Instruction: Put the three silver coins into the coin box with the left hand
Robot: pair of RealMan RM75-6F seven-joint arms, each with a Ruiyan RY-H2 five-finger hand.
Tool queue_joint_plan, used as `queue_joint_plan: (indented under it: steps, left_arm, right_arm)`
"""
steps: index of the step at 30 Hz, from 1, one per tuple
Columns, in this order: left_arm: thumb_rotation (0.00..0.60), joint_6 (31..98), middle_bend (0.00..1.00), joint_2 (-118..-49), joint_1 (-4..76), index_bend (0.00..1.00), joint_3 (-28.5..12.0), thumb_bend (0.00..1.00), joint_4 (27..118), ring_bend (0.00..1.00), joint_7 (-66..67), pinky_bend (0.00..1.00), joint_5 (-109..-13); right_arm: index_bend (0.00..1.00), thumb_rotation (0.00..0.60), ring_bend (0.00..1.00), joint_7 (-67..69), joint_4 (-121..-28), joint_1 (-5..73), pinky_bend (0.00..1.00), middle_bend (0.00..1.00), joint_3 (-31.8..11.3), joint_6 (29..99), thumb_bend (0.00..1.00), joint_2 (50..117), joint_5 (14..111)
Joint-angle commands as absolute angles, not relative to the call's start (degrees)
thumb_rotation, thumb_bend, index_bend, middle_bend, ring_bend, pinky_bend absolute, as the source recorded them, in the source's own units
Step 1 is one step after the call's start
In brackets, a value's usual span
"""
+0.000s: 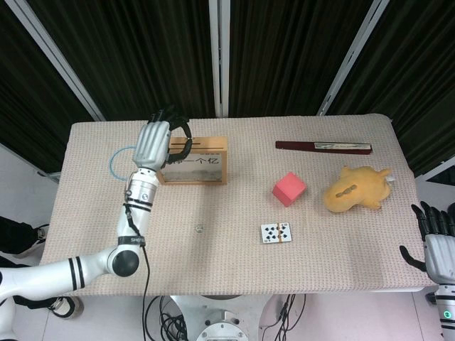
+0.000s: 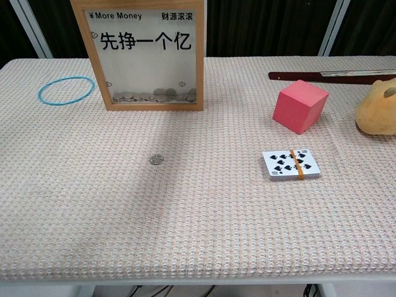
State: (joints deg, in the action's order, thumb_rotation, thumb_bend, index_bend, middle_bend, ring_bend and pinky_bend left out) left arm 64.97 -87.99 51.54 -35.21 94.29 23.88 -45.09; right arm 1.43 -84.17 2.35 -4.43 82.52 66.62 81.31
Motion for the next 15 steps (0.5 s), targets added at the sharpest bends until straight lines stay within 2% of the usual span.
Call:
queue_joint_plan:
  steps: [1,15]
  left_arm:
    - [0.6,64.2,0.31,-89.8,54.4,0.63,-36.1,0.52,90.3,0.1,24.6,0.14,-41.0]
    - [0.6,64.4,0.32,-90.4,57.0,0.63,-33.0,0.52,87.1,0.09,25.9,0.12,-35.8]
  right_arm:
    - [0.0,0.6,0.0,1.7,-83.9,2.4,0.0,0.0,-4.4,82.4,0.21,66.8,81.2]
    - [0.0,0.6,0.0,2.5,-82.4,2.5,0.0,0.0,-4.2,81.9,0.21,67.5,81.2]
